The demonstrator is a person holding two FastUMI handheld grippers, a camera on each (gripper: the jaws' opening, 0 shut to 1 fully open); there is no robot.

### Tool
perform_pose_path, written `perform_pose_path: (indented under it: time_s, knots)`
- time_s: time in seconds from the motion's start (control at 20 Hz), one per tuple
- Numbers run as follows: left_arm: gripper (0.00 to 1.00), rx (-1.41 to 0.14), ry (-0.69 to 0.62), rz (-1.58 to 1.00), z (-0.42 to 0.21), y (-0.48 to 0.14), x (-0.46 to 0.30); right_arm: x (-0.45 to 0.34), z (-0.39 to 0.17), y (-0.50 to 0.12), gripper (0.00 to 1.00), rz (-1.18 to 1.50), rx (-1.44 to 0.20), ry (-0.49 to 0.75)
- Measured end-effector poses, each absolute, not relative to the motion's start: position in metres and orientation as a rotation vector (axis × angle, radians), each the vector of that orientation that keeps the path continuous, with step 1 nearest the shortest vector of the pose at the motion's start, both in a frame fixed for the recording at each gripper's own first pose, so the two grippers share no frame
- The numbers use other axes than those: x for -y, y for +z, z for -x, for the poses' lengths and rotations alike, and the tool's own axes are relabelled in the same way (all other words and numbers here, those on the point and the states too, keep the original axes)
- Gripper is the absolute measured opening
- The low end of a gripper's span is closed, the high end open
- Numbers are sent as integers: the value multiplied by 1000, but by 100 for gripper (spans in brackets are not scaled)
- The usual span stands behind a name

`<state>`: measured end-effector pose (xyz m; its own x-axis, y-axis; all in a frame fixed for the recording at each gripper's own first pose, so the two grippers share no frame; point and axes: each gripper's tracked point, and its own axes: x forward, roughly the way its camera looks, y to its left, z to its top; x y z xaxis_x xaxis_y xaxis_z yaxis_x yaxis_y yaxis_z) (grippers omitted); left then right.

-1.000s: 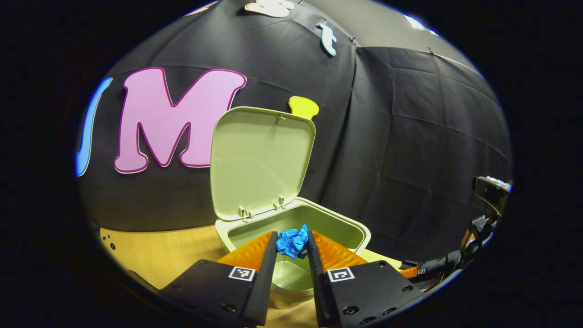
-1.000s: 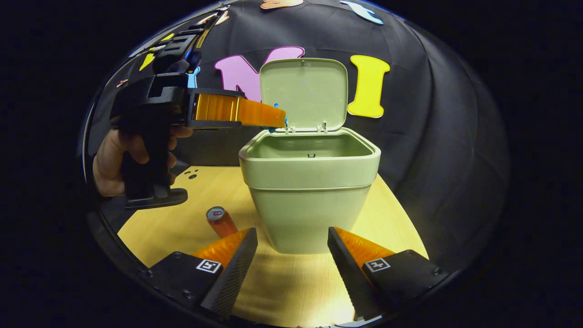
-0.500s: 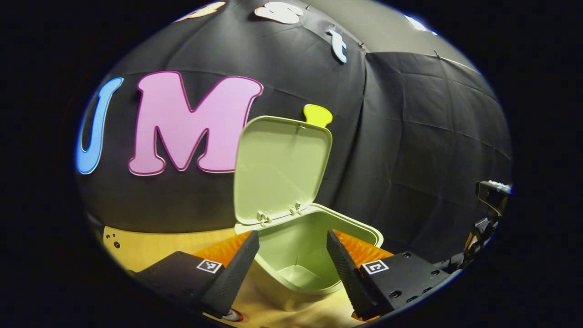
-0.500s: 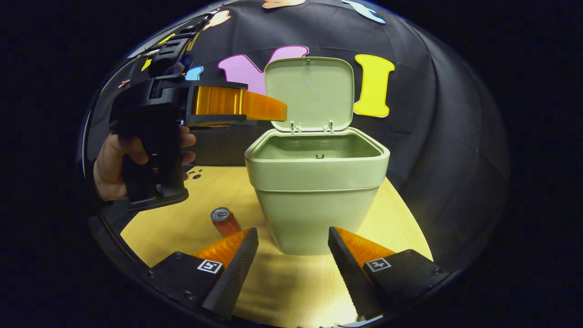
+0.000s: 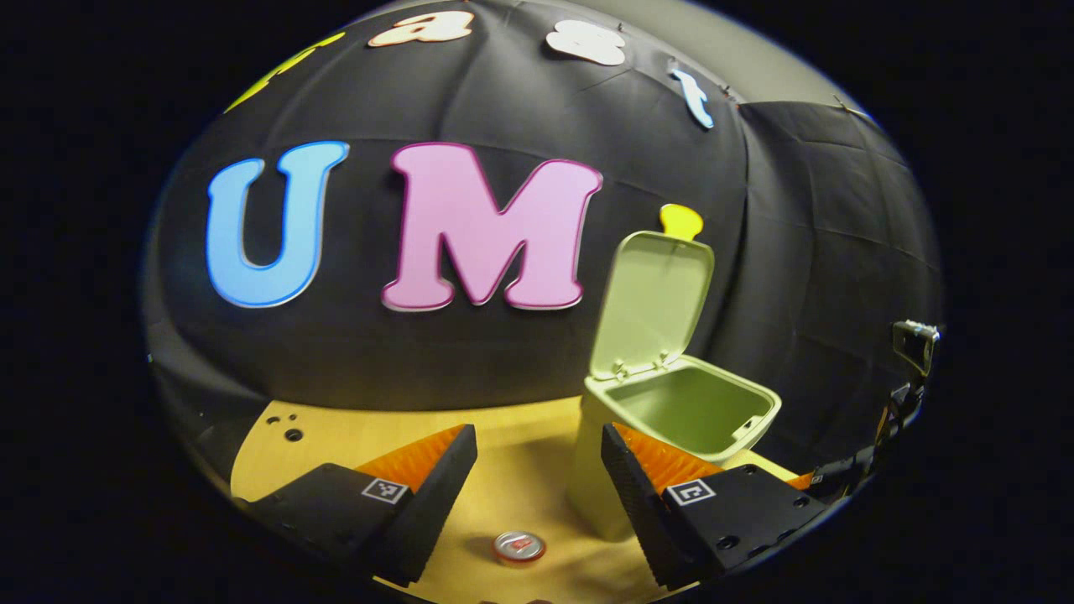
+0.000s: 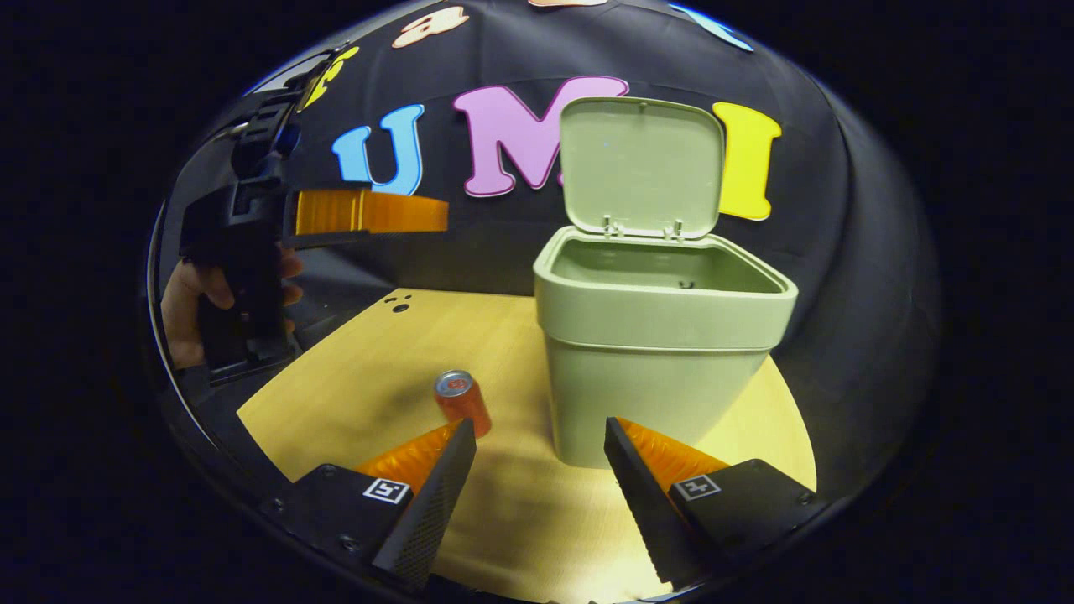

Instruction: Press the lid of the desktop garbage bin to open it, pick up the crumpled paper on the desktop and throw it into the bin, then pick up the pop can on the desktop and drop it into the bin, and finally close the garbage bin lid.

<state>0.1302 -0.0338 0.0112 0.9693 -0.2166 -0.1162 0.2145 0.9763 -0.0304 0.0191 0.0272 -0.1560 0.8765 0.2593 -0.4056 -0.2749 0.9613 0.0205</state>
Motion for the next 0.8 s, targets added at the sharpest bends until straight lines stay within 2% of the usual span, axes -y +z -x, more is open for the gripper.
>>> perform_pose_path:
  time_s: [0.25,0.8]
  knots:
    - [96,-172,-101,45,-96,-16,-28,-44,-19,-172,98,72,-445,328]
    - [96,-261,71,81,-33,-57,-100,-101,-44,-222,98,140,-509,437]
